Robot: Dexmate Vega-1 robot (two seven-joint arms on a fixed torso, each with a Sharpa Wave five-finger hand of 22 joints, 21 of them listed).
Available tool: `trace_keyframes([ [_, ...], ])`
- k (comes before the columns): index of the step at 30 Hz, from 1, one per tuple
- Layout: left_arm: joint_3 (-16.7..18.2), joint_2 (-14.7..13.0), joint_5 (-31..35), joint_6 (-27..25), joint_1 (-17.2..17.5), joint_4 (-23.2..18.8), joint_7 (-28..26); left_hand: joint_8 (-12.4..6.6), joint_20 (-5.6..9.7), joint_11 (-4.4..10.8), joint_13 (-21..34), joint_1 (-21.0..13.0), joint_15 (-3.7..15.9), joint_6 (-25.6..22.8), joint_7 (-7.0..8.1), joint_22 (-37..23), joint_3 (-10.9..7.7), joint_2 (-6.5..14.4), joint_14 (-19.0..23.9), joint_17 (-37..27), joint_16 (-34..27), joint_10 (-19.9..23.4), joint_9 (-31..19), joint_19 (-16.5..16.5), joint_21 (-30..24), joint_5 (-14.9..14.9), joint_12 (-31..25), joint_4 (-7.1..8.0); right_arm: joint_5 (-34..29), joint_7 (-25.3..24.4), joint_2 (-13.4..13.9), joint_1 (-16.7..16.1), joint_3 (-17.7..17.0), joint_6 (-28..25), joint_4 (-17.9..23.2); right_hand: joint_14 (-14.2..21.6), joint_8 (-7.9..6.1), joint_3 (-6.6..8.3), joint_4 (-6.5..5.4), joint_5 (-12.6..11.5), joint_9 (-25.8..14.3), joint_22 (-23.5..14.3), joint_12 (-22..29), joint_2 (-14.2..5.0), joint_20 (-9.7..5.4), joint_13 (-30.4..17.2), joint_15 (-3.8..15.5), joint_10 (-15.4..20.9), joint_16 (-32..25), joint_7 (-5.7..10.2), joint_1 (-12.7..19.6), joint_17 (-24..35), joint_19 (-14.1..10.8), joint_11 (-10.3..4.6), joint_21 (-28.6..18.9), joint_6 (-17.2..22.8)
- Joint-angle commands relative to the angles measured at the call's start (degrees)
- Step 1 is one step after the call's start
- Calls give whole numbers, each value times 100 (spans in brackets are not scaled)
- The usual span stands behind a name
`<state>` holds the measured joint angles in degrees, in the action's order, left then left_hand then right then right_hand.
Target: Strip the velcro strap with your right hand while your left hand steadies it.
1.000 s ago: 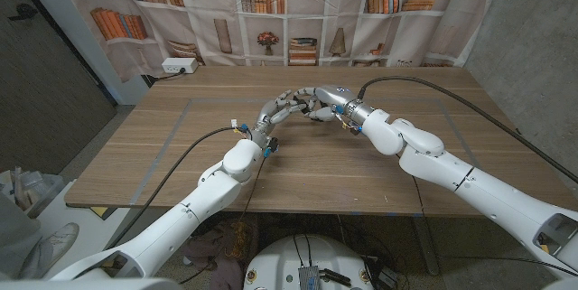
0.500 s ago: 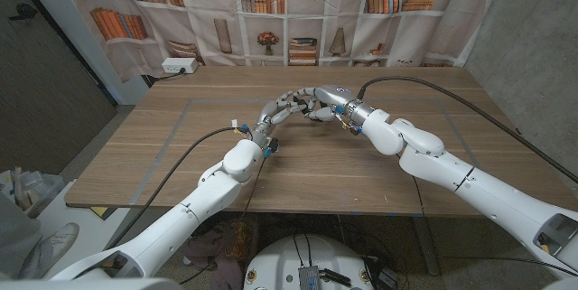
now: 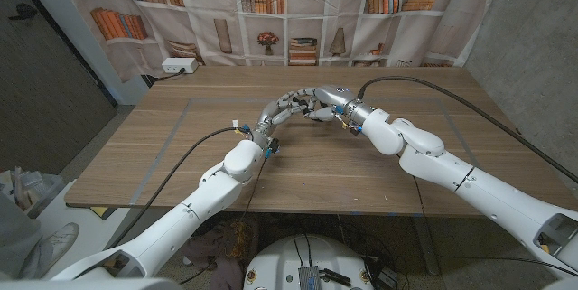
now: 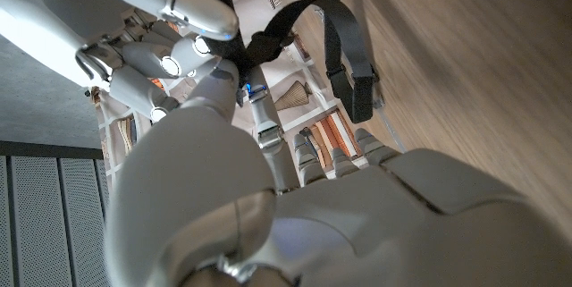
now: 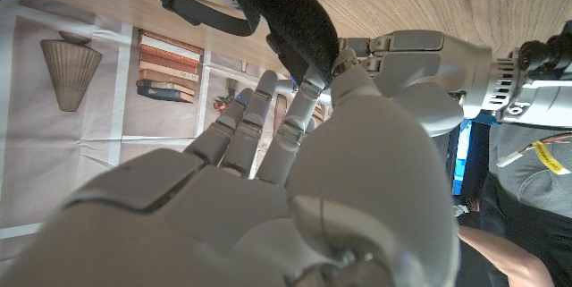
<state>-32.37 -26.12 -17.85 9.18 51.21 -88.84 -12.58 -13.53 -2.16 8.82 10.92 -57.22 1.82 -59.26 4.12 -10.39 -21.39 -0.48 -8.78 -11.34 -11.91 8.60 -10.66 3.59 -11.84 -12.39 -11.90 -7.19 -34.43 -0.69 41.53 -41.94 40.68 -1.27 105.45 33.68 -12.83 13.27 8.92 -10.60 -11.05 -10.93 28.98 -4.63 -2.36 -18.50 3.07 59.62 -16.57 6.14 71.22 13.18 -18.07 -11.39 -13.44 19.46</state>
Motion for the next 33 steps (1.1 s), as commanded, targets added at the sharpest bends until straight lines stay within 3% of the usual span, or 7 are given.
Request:
trace_keyframes([
  [1, -32, 80, -38, 111, -72, 141, 84, -11, -22, -2, 19, -4, 30, -88, 13, -16, -61, 92, 43, -29, -30, 70, -20, -30, -29, -15, -48, -14, -2, 9, -5, 13, 9, 13, -30, 63, 2, -22, -23, -5, -25, -10, 25, 10, -61, -15, 1046, 155, -29, -6, 80, 22, -9, -81, 18, 39],
  [6, -44, 110, -39, 115, -89, 172, 82, -85, -51, 27, 16, -90, 27, -360, -40, -13, -114, 239, 112, -21, -37, 205, -28, -74, -38, 29, -81, -16, 16, 17, 0, 16, 3, 24, -41, 64, 0, -24, -20, -5, -25, -10, 23, 11, -58, -17, 1047, 157, -26, -8, 87, 22, -10, -82, 19, 52],
  [12, -44, 123, -26, 67, -80, 153, 24, -175, -52, 34, 13, -205, 10, -704, -254, -11, -151, 384, 202, 9, -40, 386, -30, -137, -49, 113, -117, -44, 17, 17, 6, 26, 0, 26, -58, 68, 4, -28, -18, -5, -25, -10, 20, 11, -61, -19, 1047, 157, -25, -7, 93, 23, -13, -82, 19, 54],
  [33, -29, 191, 90, 43, -52, 119, -236, -143, -137, 3, 19, -288, -78, -575, -264, -11, -198, 619, 121, -17, 5, 253, -141, -142, -30, 151, -18, -2, 44, -106, 7, -8, -26, 119, -97, 87, 16, -42, -20, -5, -26, -9, 14, 10, -71, -28, 1046, 166, -26, -15, 106, 28, -23, -80, 22, 58],
])
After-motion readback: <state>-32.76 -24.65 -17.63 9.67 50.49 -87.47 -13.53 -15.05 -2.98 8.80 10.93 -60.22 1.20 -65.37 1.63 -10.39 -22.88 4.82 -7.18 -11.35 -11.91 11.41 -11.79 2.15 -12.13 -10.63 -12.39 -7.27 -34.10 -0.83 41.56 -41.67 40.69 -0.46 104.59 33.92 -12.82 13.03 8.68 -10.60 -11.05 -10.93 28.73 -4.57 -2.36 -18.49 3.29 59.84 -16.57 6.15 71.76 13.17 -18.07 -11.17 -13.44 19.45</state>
